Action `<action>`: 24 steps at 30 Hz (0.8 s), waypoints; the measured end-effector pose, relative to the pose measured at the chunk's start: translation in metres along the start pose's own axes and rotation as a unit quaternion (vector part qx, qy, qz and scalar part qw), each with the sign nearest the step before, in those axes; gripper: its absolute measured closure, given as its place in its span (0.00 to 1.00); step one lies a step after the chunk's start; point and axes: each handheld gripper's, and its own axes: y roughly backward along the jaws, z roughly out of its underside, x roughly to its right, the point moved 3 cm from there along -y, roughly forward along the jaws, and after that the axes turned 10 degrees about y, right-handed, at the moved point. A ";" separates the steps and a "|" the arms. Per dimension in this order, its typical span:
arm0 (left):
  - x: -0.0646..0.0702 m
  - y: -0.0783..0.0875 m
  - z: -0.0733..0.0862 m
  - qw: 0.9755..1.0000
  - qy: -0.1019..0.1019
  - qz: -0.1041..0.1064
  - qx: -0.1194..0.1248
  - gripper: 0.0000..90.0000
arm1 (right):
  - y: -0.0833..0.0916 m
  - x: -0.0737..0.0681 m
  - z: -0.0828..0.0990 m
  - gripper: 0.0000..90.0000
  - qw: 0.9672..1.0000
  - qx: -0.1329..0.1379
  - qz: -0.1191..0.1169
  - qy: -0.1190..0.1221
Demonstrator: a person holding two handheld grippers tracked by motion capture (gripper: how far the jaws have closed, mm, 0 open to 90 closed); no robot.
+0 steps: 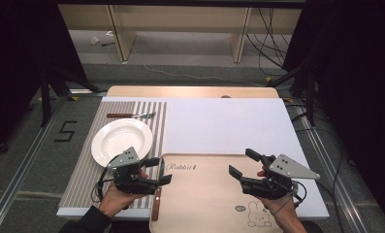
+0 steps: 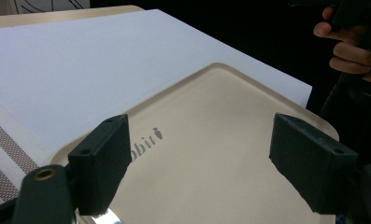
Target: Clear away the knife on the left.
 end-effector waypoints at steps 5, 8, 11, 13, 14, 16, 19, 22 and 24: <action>-0.003 0.005 -0.002 1.000 -0.003 -0.005 0.012 0.23 | -0.001 0.001 0.000 0.25 1.000 0.000 0.000 0.001; -0.004 0.010 -0.003 1.000 -0.005 -0.008 0.018 0.23 | -0.001 0.000 0.000 0.25 1.000 0.000 -0.001 0.001; -0.005 0.015 -0.003 1.000 -0.005 -0.014 0.025 0.23 | -0.001 0.000 0.000 0.25 1.000 0.001 -0.001 0.001; -0.004 0.019 -0.004 0.999 -0.006 -0.016 0.031 0.23 | -0.001 0.000 0.000 0.25 1.000 0.001 -0.001 0.001; -0.003 0.020 -0.004 0.999 -0.007 -0.016 0.033 0.23 | -0.001 0.000 0.000 0.25 1.000 0.001 -0.001 0.001; -0.002 0.025 -0.004 0.999 -0.009 -0.016 0.037 0.23 | -0.001 0.000 0.000 0.25 1.000 0.000 -0.001 0.000; 0.000 0.032 -0.003 0.999 -0.012 -0.019 0.043 0.23 | -0.001 -0.001 -0.001 0.25 1.000 0.002 -0.003 0.000; 0.000 0.037 -0.001 0.999 -0.013 -0.022 0.048 0.23 | 0.000 -0.002 -0.001 0.25 1.000 0.002 -0.006 -0.001; 0.001 0.040 0.001 0.998 -0.014 -0.024 0.047 0.23 | 0.000 -0.004 -0.001 0.25 1.000 0.001 -0.009 -0.004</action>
